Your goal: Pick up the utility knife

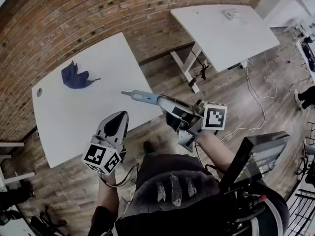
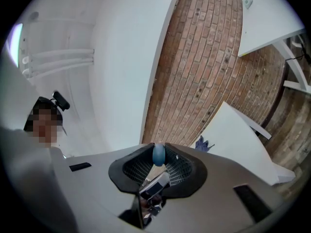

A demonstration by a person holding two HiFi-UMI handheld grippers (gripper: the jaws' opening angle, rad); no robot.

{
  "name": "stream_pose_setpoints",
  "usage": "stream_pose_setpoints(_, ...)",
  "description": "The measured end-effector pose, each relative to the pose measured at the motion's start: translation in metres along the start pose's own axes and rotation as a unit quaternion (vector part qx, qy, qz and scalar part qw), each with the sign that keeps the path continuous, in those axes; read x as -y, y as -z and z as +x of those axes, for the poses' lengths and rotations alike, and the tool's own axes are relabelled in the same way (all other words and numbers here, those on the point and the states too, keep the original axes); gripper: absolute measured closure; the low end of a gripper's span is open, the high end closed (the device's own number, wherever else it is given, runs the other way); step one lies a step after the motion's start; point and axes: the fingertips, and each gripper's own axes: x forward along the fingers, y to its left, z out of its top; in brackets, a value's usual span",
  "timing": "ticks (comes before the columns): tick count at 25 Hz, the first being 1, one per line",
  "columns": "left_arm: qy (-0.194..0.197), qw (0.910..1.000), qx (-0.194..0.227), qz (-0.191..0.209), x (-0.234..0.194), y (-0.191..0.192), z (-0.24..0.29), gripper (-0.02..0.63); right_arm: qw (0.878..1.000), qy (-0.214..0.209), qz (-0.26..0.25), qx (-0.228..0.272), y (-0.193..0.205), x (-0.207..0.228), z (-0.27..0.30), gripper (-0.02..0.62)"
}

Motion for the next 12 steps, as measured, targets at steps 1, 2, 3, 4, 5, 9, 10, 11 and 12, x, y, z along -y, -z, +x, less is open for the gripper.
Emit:
stream_pose_setpoints(1, 0.004, 1.0, -0.003, 0.001, 0.01, 0.002, 0.004, 0.61, 1.0, 0.001, 0.002, 0.007, -0.002, -0.001, -0.012, 0.531)
stream_pose_setpoints(2, 0.008, 1.0, -0.006, 0.001, 0.022, 0.004, 0.009, 0.611, 1.0, 0.002, 0.003, 0.013, -0.005, -0.002, -0.027, 0.531)
stream_pose_setpoints(3, 0.013, 0.9999, -0.01, 0.002, 0.036, 0.007, 0.015, 0.609, 1.0, 0.003, 0.002, 0.019, -0.007, -0.004, -0.042, 0.531)
stream_pose_setpoints(4, 0.018, 0.9997, -0.014, 0.004, 0.052, 0.011, 0.022, 0.609, 1.0, 0.004, 0.0, 0.025, -0.01, -0.005, -0.059, 0.531)
stream_pose_setpoints(5, 0.023, 0.9995, -0.019, 0.006, 0.069, 0.015, 0.029, 0.609, 1.0, 0.005, 0.0, 0.031, -0.012, -0.007, -0.078, 0.531)
stream_pose_setpoints(9, 0.037, 0.9988, -0.029, 0.011, 0.141, 0.029, 0.051, 0.61, 0.998, 0.008, 0.005, 0.057, -0.019, -0.012, -0.157, 0.531)
stream_pose_setpoints(10, 0.038, 0.9987, -0.031, 0.012, 0.157, 0.032, 0.055, 0.609, 0.998, 0.007, 0.005, 0.064, -0.021, -0.013, -0.175, 0.531)
stream_pose_setpoints(11, 0.039, 0.9986, -0.033, 0.014, 0.173, 0.036, 0.058, 0.609, 0.997, 0.007, 0.006, 0.07, -0.022, -0.015, -0.194, 0.531)
stream_pose_setpoints(12, 0.04, 0.9984, -0.036, 0.016, 0.189, 0.039, 0.061, 0.61, 0.997, 0.007, 0.006, 0.077, -0.022, -0.017, -0.212, 0.531)
